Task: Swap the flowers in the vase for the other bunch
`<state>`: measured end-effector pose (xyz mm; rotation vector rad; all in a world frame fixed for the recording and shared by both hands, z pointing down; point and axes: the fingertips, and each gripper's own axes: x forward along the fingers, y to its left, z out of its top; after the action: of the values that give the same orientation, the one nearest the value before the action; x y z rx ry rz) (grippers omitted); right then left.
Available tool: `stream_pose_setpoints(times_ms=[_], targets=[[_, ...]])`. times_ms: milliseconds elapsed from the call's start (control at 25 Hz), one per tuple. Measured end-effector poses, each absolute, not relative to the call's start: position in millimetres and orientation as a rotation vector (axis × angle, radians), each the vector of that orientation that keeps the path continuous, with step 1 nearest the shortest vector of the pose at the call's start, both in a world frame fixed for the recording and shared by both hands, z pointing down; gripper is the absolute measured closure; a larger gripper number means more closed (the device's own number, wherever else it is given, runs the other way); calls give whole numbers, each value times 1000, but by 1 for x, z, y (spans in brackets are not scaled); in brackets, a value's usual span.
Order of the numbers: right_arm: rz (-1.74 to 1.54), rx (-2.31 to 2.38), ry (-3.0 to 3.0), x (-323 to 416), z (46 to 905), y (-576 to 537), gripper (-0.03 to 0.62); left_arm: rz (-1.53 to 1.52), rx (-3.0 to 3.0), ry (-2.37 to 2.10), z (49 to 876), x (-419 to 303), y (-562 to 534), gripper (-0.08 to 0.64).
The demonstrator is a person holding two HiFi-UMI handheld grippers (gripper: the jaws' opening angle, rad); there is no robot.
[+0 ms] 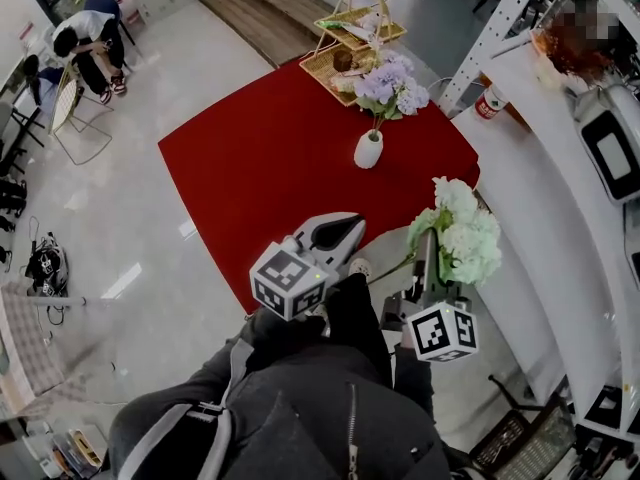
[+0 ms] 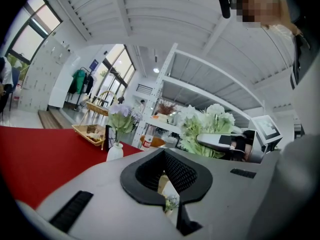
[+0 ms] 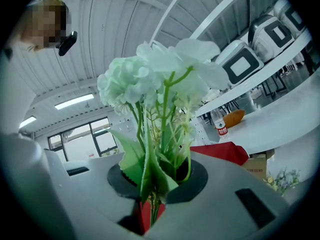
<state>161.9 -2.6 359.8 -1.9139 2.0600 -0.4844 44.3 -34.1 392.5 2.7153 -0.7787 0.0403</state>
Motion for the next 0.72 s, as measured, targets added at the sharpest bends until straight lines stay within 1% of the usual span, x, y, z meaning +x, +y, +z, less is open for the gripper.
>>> stream_pose_setpoints(times_ms=[720], targets=[[-529,-1827,2163,197,361,-82,532,26,2661,-929,392,71,-106,552]])
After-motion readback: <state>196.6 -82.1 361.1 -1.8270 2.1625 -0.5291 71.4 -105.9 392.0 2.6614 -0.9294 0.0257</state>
